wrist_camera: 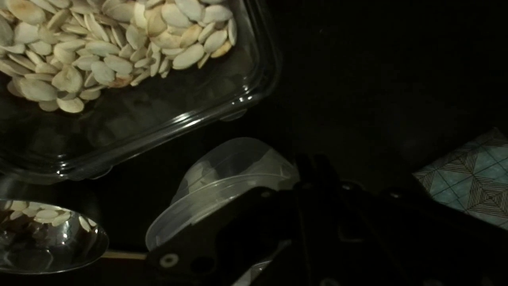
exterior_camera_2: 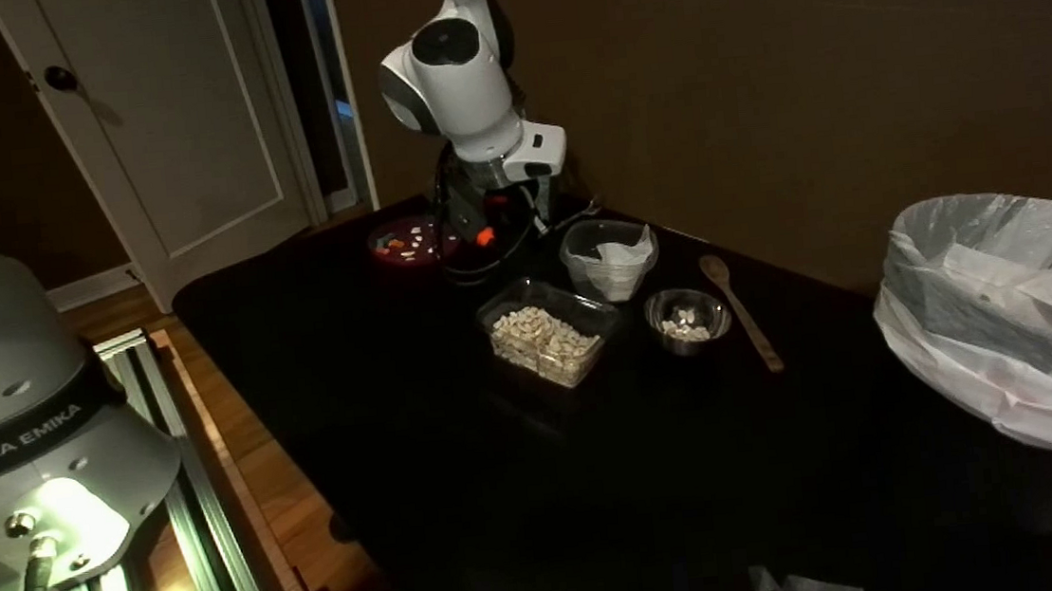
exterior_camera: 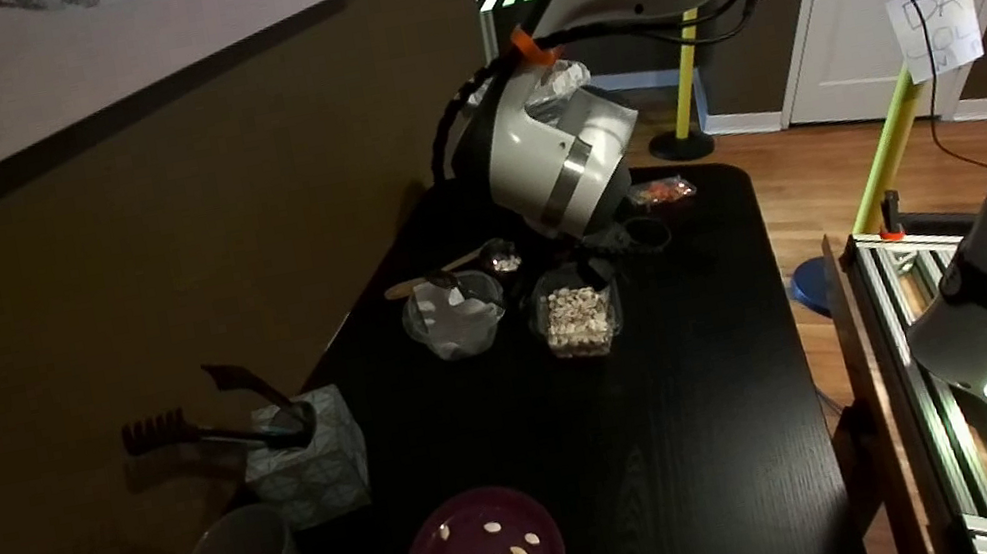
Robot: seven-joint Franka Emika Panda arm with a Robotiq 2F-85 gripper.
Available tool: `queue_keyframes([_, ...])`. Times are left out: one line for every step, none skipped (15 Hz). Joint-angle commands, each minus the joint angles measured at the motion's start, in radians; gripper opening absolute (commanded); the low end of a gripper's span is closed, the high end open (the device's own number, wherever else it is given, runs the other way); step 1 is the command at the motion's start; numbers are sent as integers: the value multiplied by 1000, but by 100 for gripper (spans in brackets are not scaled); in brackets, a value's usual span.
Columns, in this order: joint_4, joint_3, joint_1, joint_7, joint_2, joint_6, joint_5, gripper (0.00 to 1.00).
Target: Remove the silver spoon from the lunchbox and put it in the other lunchbox in the front
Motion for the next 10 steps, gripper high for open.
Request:
queue_keyframes([-21,17,-9,43,-47,-12,-11,1])
queue_keyframes([-21,19,-6,54,-51,-3,-17,1])
queue_keyframes([-20,20,-2,72,-50,8,-30,1])
queue_keyframes([-24,21,6,90,-43,26,-50,1])
queue_keyframes([-35,21,13,115,-31,46,-74,1])
queue_keyframes([-50,19,15,136,-31,49,-92,1])
queue_keyframes([-59,14,18,152,-40,44,-100,1])
queue_keyframes([-68,9,22,172,-54,42,-105,1])
queue_keyframes([-80,6,20,188,-71,31,-109,1])
queue_keyframes([-82,4,18,203,-85,22,-111,1])
